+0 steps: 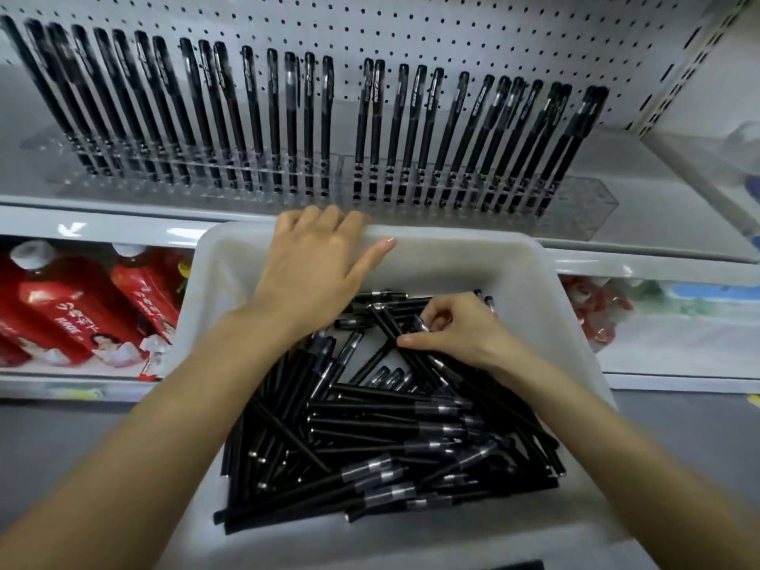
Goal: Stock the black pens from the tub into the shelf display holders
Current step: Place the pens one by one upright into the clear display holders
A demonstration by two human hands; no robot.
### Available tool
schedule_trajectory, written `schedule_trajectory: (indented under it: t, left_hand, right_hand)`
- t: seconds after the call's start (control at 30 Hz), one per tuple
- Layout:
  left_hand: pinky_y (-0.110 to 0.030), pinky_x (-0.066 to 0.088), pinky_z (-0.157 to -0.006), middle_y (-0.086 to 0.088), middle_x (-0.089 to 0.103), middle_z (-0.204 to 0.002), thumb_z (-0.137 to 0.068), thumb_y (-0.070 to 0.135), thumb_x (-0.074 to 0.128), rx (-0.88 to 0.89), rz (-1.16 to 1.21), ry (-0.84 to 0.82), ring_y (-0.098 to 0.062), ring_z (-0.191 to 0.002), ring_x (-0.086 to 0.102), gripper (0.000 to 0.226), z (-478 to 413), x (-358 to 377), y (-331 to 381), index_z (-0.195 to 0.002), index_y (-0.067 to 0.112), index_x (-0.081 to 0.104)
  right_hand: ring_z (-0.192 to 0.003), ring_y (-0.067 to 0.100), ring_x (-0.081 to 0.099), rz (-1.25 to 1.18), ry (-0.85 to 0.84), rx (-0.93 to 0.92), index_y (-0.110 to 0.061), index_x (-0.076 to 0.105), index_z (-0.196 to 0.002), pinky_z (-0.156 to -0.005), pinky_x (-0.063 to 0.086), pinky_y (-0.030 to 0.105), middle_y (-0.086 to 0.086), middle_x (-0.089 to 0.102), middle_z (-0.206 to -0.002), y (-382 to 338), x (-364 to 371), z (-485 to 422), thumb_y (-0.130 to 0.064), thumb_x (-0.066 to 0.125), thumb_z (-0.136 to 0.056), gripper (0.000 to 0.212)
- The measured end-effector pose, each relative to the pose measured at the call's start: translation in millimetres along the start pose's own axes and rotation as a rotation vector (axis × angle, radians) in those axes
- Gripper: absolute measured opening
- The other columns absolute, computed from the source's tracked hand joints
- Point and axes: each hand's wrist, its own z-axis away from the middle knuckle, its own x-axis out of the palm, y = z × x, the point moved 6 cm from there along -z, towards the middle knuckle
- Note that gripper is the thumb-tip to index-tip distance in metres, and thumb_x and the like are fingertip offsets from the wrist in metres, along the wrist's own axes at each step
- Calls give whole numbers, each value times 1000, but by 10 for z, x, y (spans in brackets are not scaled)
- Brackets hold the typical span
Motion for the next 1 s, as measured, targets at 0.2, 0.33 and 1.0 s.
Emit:
schedule_trajectory:
  t: [0.2,0.33,1.0]
  left_hand:
    - [-34,23,-91,-1,58,-112,-86,65,5,2,56,-9,-20,-106,48,76,-26,-24,-11,-125,21,53]
    - [-38,28,-100,-1,52,-125,-89,64,12,37,99,-4,-19,-118,46,72,-81,-117,88,-132,19,47]
    - [-37,48,-90,-1,63,-116,-94,60,19,205,-129,21,-19,-105,60,67,-531,64,555,-121,13,59]
  right_hand:
    - [-50,-1,45,-213,129,-100,-16,62,-63,-55,37,11,-6,53,-56,-114,-298,127,-18,82,-69,20]
    - [-67,18,64,-203,179,-238,-6,73,-82,-63,55,24,8,69,-73,-412,-681,283,-17,76,-74,14]
    - [-88,28,67,-468,633,-377,-10,73,-83,-74,56,25,9,72,-86,-273,-2908,-21,-2,72,-77,9]
